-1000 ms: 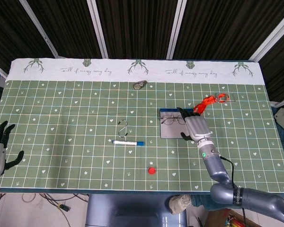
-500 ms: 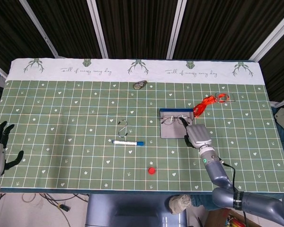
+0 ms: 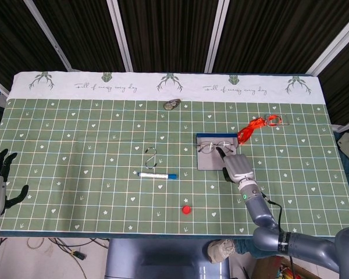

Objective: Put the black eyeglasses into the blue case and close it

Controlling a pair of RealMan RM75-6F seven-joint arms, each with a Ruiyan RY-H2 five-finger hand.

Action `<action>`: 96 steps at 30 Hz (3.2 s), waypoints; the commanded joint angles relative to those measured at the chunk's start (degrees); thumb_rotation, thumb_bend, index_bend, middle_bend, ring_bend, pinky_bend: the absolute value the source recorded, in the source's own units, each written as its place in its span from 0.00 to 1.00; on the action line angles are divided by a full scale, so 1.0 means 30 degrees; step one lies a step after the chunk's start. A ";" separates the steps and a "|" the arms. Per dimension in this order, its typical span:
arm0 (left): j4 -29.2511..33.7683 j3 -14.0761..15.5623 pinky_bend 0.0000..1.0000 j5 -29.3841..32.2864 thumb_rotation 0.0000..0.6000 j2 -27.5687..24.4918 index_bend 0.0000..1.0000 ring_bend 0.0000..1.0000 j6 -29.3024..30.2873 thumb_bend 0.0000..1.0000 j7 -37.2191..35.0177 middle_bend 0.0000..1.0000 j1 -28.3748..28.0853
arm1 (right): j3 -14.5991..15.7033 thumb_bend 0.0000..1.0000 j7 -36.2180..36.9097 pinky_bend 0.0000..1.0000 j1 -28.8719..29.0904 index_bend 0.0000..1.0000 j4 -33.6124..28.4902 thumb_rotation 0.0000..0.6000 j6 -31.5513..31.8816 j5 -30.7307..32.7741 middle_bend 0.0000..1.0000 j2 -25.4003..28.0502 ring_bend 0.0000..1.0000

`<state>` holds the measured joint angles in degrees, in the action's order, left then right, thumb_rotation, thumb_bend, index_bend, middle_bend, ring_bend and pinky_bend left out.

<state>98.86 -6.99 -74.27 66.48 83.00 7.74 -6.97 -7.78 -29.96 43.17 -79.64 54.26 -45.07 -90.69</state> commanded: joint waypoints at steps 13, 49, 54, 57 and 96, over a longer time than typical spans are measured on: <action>-0.0008 0.0015 0.00 -0.0040 1.00 0.0057 0.09 0.00 0.0084 0.31 0.0194 0.00 0.0010 | -0.0300 0.69 -0.0180 0.63 0.0375 0.09 0.0990 1.00 -0.0748 0.0725 0.58 -0.0496 0.57; 0.0054 -0.0013 0.00 0.0032 1.00 0.0011 0.09 0.00 0.0033 0.31 0.0106 0.00 0.0015 | -0.1476 0.70 -0.1611 0.65 0.1755 0.09 0.3133 1.00 -0.1344 0.3720 0.59 -0.1443 0.59; 0.0062 -0.0017 0.00 0.0054 1.00 0.0012 0.09 0.00 0.0015 0.31 0.0119 0.00 0.0008 | -0.1695 0.70 -0.1637 0.65 0.1917 0.09 0.3306 1.00 -0.1501 0.4163 0.59 -0.1481 0.59; 0.0076 -0.0022 0.00 0.0067 1.00 0.0007 0.09 0.00 0.0017 0.31 0.0114 0.00 0.0011 | -0.1724 0.70 -0.1742 0.65 0.2005 0.09 0.3473 1.00 -0.1608 0.4442 0.59 -0.1517 0.59; 0.0163 0.0015 0.00 0.0183 1.00 0.0098 0.09 0.00 0.0044 0.31 0.0584 0.00 0.0005 | 0.0464 0.35 0.2246 0.26 -0.1177 0.24 0.1451 1.00 0.2405 -0.3850 0.28 -0.1213 0.30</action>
<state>99.35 -6.95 -73.73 66.77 83.14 9.49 -6.95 -6.35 -23.28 39.70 -75.37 61.53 -56.53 -94.23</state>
